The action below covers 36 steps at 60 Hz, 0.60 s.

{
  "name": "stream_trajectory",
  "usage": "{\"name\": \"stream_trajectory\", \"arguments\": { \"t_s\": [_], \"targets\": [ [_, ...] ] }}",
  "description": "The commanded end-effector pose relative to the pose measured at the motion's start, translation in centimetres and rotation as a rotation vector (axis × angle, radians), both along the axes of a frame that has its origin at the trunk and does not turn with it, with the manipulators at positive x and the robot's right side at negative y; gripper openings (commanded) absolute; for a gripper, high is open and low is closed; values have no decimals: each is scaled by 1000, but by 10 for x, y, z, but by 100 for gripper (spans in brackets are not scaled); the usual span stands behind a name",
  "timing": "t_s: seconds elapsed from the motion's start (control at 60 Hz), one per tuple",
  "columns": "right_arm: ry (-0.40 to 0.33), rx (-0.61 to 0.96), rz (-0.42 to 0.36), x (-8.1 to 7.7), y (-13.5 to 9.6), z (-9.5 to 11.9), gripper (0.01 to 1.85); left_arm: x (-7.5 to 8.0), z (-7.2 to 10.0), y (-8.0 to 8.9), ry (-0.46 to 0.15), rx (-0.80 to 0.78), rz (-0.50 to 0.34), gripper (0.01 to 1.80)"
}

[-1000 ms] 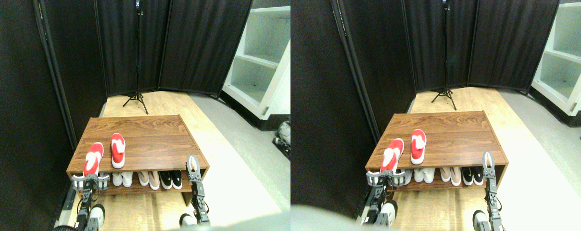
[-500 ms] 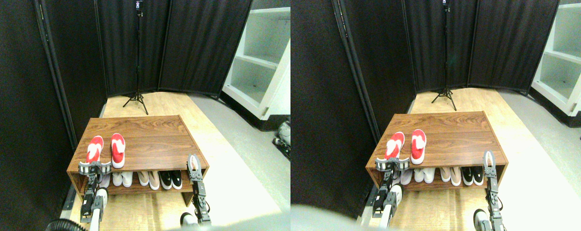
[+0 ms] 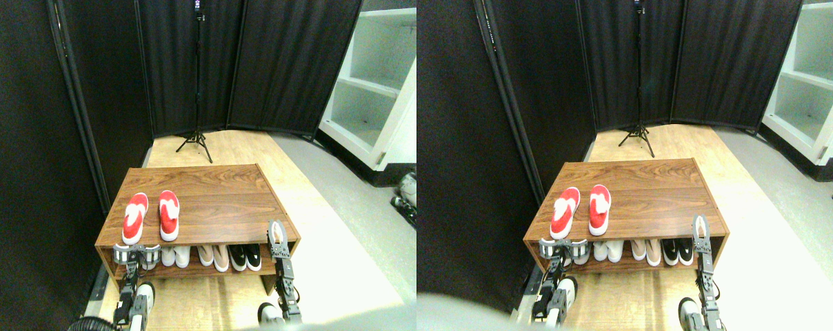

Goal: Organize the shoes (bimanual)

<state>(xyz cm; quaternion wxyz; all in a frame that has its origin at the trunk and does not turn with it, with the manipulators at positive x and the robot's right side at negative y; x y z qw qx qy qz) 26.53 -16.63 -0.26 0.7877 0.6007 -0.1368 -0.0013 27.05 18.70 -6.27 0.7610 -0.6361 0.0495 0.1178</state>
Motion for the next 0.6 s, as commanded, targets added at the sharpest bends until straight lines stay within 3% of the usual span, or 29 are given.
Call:
{"name": "stream_trajectory", "arguments": {
  "t_s": [0.017,0.167,0.367,0.45,0.483,0.6],
  "targets": [
    [-32,-5,1,2,0,2,1,-10,21,0,-71,15,-19,149],
    [-37,-1,9,4,0,1,1,-33,39,11,-103,61,10,143],
    [-40,9,10,7,1,-1,1,-44,52,43,-130,115,56,122],
    [-33,9,4,6,1,0,1,-47,56,61,-148,190,88,99],
    [-37,16,8,7,1,0,1,-48,58,70,-153,222,115,78],
    [-34,17,5,8,0,0,1,-42,59,90,-172,316,175,50]
  ]
}}
